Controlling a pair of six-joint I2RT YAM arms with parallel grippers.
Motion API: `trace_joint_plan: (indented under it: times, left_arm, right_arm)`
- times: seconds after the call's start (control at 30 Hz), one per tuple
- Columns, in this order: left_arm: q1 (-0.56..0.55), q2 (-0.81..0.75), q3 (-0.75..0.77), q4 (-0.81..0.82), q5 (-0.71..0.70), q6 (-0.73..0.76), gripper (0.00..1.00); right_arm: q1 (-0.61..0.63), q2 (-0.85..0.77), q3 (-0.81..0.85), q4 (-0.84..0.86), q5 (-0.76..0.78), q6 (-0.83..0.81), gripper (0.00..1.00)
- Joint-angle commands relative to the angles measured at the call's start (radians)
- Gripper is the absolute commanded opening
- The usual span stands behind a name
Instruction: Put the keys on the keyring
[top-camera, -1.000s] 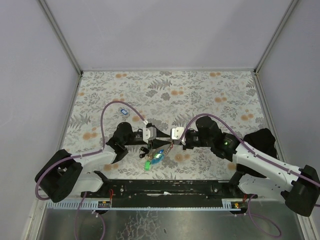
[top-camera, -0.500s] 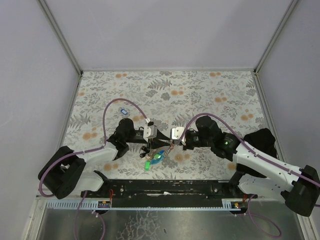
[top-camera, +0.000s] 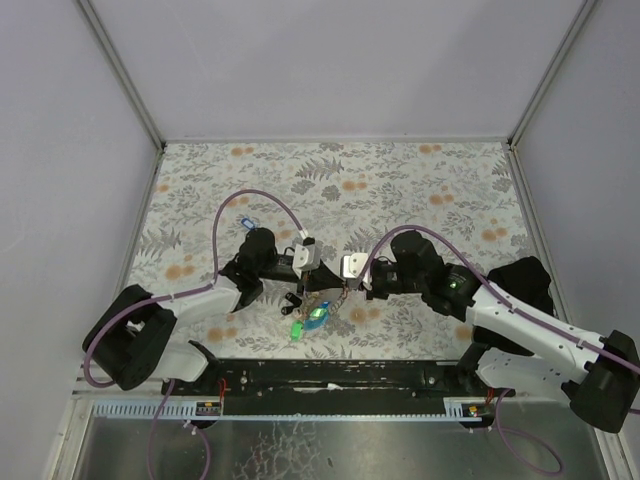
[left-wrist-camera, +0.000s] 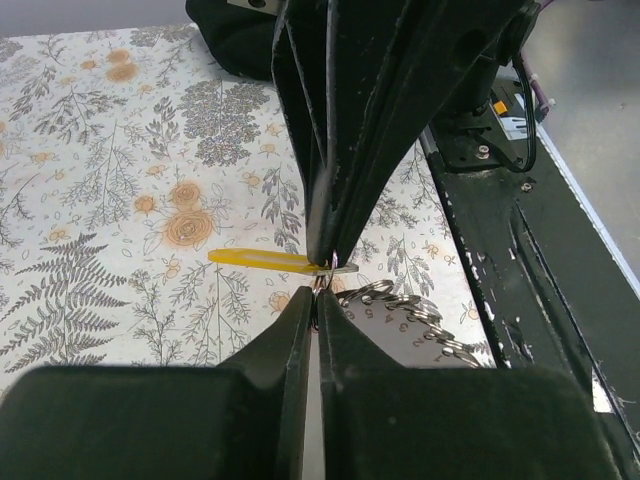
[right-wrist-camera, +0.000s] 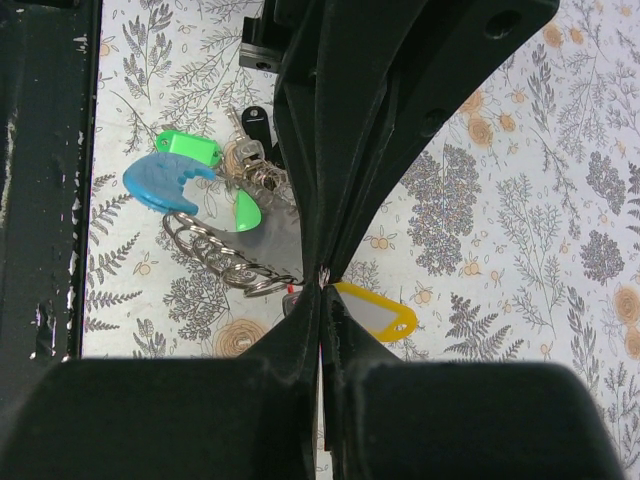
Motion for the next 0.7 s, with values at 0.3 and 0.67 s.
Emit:
trace_joint_plan:
  times: [0.3,0.67]
  left_arm:
    - [0.015,-0.079,-0.103,0.162,-0.318,-0.286,0.0]
    - [-0.01,-0.143,-0.171,0.227,-0.703,-0.566,0.0]
  right_arm:
    - [0.01,-0.081,-0.019,0.094,0.035,0.044,0.0]
    - [0.011,-0.059,-0.118,0.211,0.008,0.092,0.0]
